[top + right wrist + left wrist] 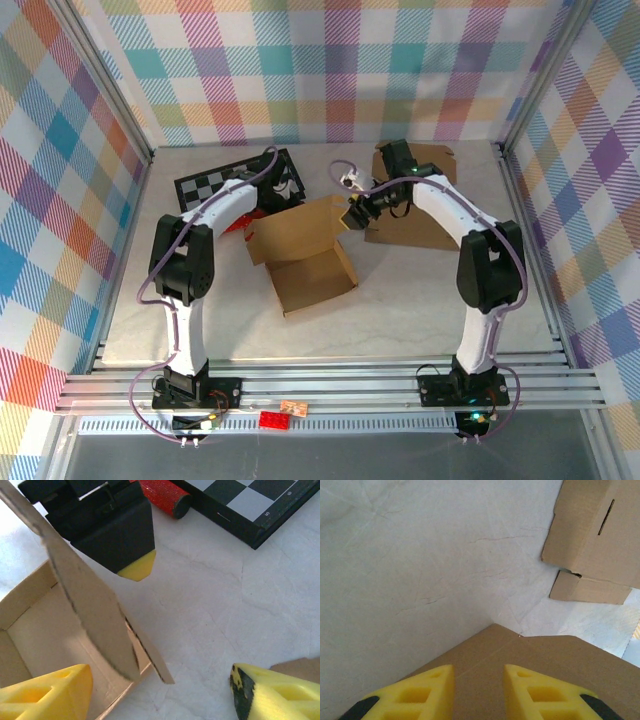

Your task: Fold the paper box

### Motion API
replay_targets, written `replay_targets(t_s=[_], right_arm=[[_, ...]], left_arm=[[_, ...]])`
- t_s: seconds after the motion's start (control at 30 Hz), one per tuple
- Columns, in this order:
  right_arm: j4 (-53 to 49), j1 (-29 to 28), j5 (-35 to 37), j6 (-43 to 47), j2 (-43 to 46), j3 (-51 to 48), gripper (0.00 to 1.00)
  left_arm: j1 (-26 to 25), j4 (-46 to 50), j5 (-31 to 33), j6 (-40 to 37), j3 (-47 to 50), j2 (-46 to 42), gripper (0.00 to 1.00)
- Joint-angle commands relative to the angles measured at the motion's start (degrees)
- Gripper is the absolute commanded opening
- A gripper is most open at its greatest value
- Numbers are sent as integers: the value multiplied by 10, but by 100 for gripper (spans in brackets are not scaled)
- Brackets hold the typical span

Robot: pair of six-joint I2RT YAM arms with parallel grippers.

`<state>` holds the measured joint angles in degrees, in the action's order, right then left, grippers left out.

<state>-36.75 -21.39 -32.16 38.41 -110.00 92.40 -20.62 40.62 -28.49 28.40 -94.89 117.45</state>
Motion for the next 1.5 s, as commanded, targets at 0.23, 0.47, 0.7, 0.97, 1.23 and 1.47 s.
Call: replay_targets(t_s=[0.23, 0.47, 0.7, 0.97, 1.23, 1.47], right_arm=[[-9, -16, -11, 19, -26, 33, 52], [-11, -28, 0, 16, -39, 46, 44], [-19, -35, 18, 18, -33, 45, 29], [-19, -40, 45, 27, -12, 25, 6], [-13, -40, 70, 34, 24, -14, 0], [9, -32, 76, 21, 58, -65, 0]], left_arm=[[-6, 37, -5, -22, -46, 17, 30], [-7, 40, -3, -26, -48, 18, 30], [-7, 42, -1, -27, -51, 18, 30], [-6, 51, 12, -29, -55, 12, 31], [18, 124, 183, -13, -50, -58, 55], [81, 127, 235, -30, 42, -184, 60]])
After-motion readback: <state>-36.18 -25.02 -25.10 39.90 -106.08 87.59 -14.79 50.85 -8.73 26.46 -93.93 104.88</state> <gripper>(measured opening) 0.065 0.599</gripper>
